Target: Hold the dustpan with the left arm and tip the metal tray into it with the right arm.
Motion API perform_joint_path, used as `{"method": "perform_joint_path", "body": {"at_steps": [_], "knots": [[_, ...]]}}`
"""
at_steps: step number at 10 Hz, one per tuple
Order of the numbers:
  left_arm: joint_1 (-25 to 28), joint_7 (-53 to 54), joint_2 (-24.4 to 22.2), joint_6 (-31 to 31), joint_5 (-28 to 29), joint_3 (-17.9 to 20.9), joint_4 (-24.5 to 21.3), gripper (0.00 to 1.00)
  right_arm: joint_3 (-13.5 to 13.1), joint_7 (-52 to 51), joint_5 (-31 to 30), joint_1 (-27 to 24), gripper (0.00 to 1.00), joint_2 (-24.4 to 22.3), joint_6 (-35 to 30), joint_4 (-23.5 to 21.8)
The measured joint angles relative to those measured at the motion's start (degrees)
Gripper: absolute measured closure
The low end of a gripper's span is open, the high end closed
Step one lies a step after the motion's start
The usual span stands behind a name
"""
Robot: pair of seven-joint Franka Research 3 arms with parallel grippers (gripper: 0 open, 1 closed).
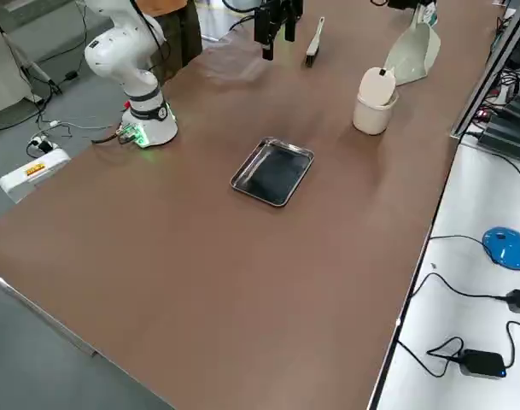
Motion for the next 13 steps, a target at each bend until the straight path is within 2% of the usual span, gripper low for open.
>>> {"method": "perform_joint_path", "body": {"at_steps": [6, 10, 13], "knots": [[-0.6, 3.79, 0.43, -1.28, 0.55, -0.72, 1.24, 0.68, 0.18, 0.0, 0.0, 0.0, 0.0, 0.33, 0.58, -0.05], [-0.68, 1.91, 0.39, -1.13, 0.55, -0.77, 4.09, 0.68, 0.12, 0.01, 0.0, 0.0, 0.0, 0.33, 0.58, -0.05], [-0.64, 1.27, 0.39, -1.11, 0.55, -0.74, 4.47, 0.68, 0.0, 0.02, 0.0, -0.08, 0.0, 0.34, 0.58, -0.06]]}}
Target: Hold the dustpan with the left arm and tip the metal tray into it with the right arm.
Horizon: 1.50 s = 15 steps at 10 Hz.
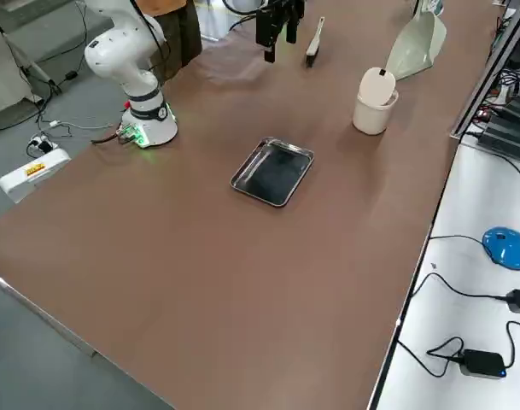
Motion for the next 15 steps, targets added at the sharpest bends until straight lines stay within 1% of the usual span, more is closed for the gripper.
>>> {"method": "perform_joint_path", "body": {"at_steps": [1, 2, 4, 5, 6, 7, 9, 12, 13, 14, 15], "knots": [[0.26, -0.32, -0.09, -0.11, -1.27, 0.06, 0.09, 0.68, 0.0, 0.0, 0.0, -0.01, 0.0, 0.0, 0.0, 0.0], [1.11, -0.34, -0.77, -0.23, -5.65, 0.2, 0.27, 0.68, 0.01, 0.01, 0.0, -0.03, 0.0, 0.0, 0.0, 0.0], [4.69, 5.14, -5.69, -0.25, -18.55, 0.35, -0.02, 0.68, -0.01, 0.01, 0.0, -0.06, 0.0, 0.01, 0.0, -0.02], [6.84, 8.01, -8.97, -0.34, -23.99, 0.36, -1.6, 0.68, -0.02, 0.01, 0.0, -0.07, 0.0, 0.01, 0.0, -0.03], [8.81, 9.01, -12.04, -0.33, -27.36, 0.3, -4.81, 0.68, -0.04, 0.01, 0.0, -0.09, 0.0, 0.02, 0.0, -0.03], [10.35, 9.07, -14.9, 0.11, -30.22, 0.24, -9.27, 0.68, -0.04, 0.04, 0.0, -0.14, 0.0, 0.02, 0.0, -0.03], [13.19, 9.0, -20.46, 2.4, -35.73, 0.2, -19.97, 0.68, -0.1, 0.05, 0.0, -0.56, 0.0, 0.02, 0.0, -0.04], [18.59, 9.01, -30.65, 10.6, -42.31, 0.17, -39.26, 0.68, -0.04, 0.05, 0.0, -0.72, 0.0, 0.03, 0.0, -0.06], [19.84, 9.26, -33.36, 11.82, -44.49, 0.17, -44.62, 0.68, 0.0, 0.05, 0.0, -0.72, 0.0, 0.03, -0.03, -0.06], [20.7, 9.62, -35.0, 12.26, -45.79, 0.14, -48.4, 0.68, 0.01, 0.05, 0.0, -0.73, 0.0, 0.03, -0.07, -0.06], [21.8, 11.92, -35.98, 12.34, -48.3, 0.14, -50.95, 0.68, 0.02, 0.05, 0.0, -0.73, 0.0, 0.03, -0.12, -0.06]]}}
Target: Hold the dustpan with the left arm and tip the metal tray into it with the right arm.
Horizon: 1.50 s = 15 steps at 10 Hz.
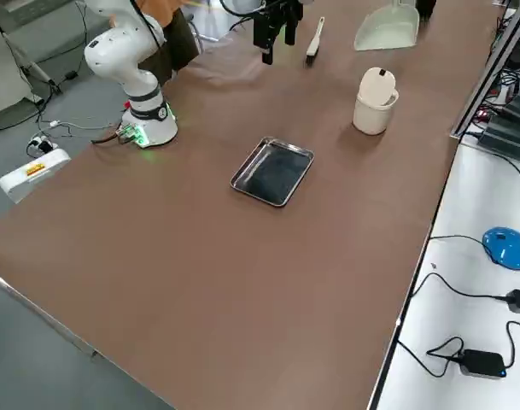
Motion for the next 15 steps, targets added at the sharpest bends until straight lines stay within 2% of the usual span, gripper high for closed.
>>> {"method": "perform_joint_path", "body": {"at_steps": [2, 4, 5, 6, 9, 12, 15], "knots": [[3.13, 13.23, -0.51, -1.8, -10.84, 0.07, -2.38, 0.68, 0.0, 0.0, 0.0, -0.01, 0.0, 0.01, -0.1, -0.04], [4.89, 25.32, -0.5, -6.58, -23.23, 0.24, -2.87, 0.68, 0.01, 0.0, 0.0, -0.01, 0.0, 0.01, -0.14, -0.09], [6.05, 26.96, -0.33, -6.82, -25.36, 0.25, -3.38, 0.68, 0.0, 0.0, 0.0, -0.03, 0.0, 0.01, -0.15, -0.12], [6.86, 27.48, 0.35, -5.92, -26.03, 0.26, -4.02, 0.68, -0.01, 0.01, 0.0, -0.04, 0.0, 0.01, -0.15, -0.12], [8.34, 25.5, 3.57, 5.37, -26.24, 0.27, -7.97, 0.68, -0.01, 0.01, 0.0, -0.05, 0.0, 0.01, -0.19, -0.2], [9.11, 22.43, 5.44, 11.57, -26.24, 0.24, -12.22, 0.68, -0.01, 0.01, 0.0, -0.05, 0.0, 0.01, -0.19, -0.21], [8.52, 21.17, 7.47, 15.98, -21.12, -0.35, -16.43, 0.68, 0.01, 0.01, 0.0, -0.05, 0.0, 0.01, -0.22, -0.22]]}}
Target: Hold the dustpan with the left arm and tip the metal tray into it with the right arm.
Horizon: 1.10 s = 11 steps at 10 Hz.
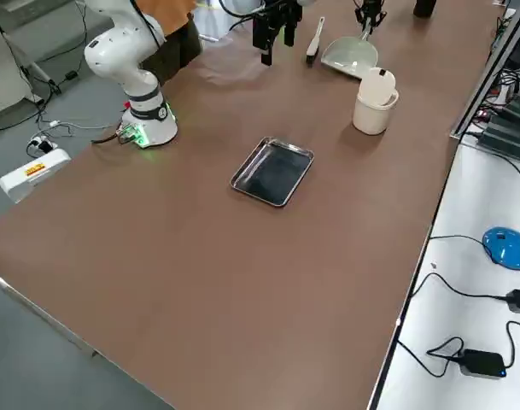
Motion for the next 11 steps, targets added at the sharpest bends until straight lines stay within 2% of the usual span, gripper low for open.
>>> {"method": "perform_joint_path", "body": {"at_steps": [6, 9, 11], "knots": [[-0.01, -1.05, 0.6, 3.22, 1.03, -0.07, -0.92, 0.68, 0.0, 0.0, 0.0, 0.0, 0.0, 0.0, 0.05, -0.01], [0.01, -1.55, 1.43, 3.35, 4.42, -0.04, -0.93, 0.67, 0.03, 0.0, 0.0, 0.0, 0.0, 0.0, 0.06, -0.01], [0.01, -3.2, 2.16, 3.73, 5.86, -0.03, -0.73, 0.41, 0.04, 0.0, 0.0, 0.0, 0.0, 0.0, 0.17, -0.01]]}}
